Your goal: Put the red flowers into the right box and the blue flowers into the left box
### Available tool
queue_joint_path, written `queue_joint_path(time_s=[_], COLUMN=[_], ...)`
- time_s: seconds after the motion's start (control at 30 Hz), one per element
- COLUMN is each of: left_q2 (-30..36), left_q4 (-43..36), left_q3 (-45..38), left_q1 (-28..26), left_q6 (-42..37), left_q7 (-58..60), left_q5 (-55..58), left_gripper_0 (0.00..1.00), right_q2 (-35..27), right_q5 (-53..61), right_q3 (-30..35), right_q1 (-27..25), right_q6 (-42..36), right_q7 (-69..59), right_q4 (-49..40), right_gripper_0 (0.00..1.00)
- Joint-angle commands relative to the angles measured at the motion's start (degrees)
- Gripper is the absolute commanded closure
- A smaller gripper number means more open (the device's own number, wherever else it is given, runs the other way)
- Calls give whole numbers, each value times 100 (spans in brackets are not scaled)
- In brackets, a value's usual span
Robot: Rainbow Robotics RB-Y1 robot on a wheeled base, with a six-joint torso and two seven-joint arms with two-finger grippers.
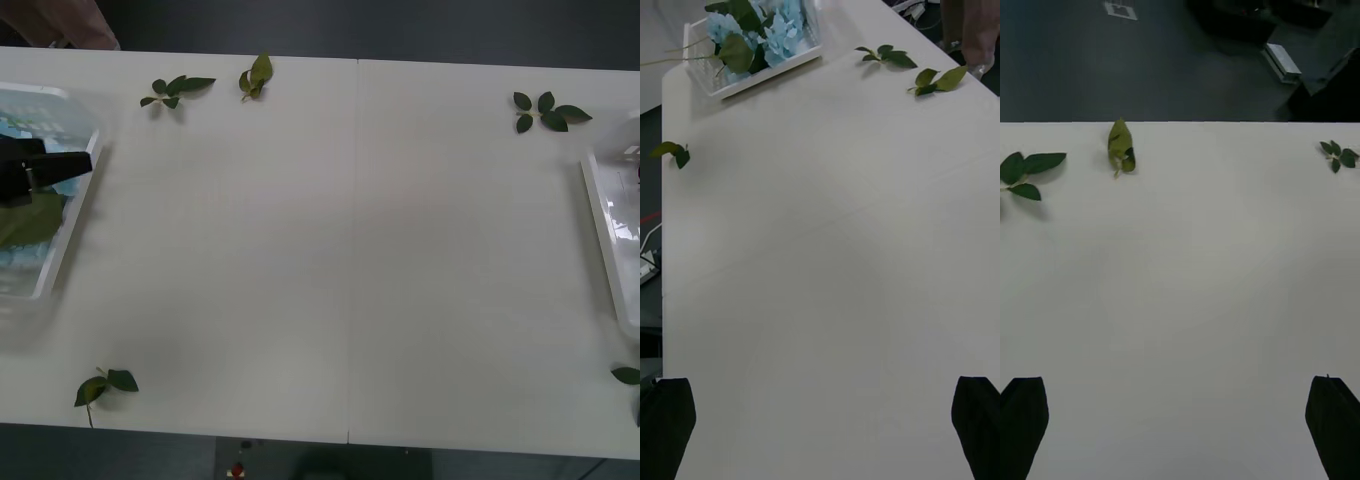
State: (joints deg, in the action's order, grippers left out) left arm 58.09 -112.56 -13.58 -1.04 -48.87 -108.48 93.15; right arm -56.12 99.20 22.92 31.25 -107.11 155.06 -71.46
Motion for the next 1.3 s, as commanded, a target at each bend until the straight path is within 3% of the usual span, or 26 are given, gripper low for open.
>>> queue_joint_path(time_s=[0.03,0.63,1.3], left_q2=[62,273,423], left_q4=[-434,-1823,-2227], left_q3=[356,1930,2176], left_q1=[359,877,930], left_q6=[317,1125,1160], left_q7=[310,284,161], left_q5=[11,336,600], left_gripper_0=[0,0,0], right_q2=[-233,-347,-347], right_q5=[38,-14,-14], right_q3=[99,125,125], right_q1=[118,118,118], right_q6=[-55,-152,-152], right_q7=[-6,-6,-6], right_q4=[53,176,176], right_gripper_0=[0,0,0])
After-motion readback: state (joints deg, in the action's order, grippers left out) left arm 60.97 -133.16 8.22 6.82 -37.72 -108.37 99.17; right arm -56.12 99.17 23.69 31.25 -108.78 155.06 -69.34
